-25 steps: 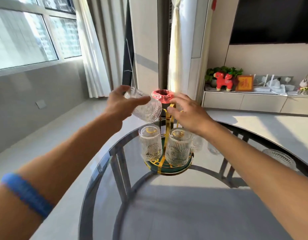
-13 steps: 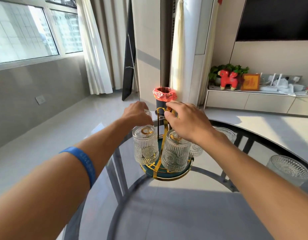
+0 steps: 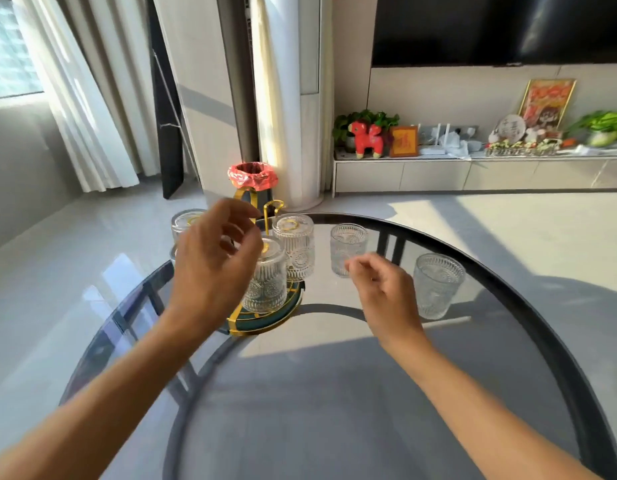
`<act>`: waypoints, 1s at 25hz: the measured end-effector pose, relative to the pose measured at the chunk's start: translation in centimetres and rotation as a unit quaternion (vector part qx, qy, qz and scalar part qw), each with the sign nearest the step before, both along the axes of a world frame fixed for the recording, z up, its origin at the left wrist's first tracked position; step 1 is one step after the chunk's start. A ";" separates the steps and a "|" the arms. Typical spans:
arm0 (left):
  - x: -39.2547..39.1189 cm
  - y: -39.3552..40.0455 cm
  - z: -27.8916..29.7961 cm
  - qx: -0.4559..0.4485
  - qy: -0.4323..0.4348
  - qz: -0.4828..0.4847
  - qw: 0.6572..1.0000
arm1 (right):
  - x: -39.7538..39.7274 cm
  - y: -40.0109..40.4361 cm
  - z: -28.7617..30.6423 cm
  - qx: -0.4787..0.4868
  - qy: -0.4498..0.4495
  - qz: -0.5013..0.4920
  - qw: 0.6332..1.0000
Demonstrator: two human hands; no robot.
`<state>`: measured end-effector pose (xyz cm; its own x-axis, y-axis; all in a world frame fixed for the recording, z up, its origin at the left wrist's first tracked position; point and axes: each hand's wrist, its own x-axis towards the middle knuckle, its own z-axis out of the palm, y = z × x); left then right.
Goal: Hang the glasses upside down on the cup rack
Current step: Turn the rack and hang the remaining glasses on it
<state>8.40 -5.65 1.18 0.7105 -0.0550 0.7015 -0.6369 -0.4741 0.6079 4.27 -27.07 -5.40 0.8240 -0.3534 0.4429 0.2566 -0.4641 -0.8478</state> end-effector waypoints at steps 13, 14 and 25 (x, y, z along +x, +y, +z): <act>-3.9 -8.4 -16.6 0.382 0.152 -0.092 0.907 | -0.1 -13.3 -7.8 0.071 0.240 -0.166 0.954; -3.7 -8.5 -16.4 0.387 0.157 -0.088 0.904 | 0.8 -13.0 -7.9 0.074 0.233 -0.178 0.953; -5.5 -8.4 -12.2 0.439 0.231 -0.083 0.865 | -1.3 -9.0 -3.8 0.035 0.194 -0.057 0.979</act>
<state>2.87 -14.08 -11.06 0.8352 -0.5497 -0.0177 -0.5258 -0.8074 0.2676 3.00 -36.11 -9.19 0.8787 -0.4713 0.0760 -0.1408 -0.4079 -0.9021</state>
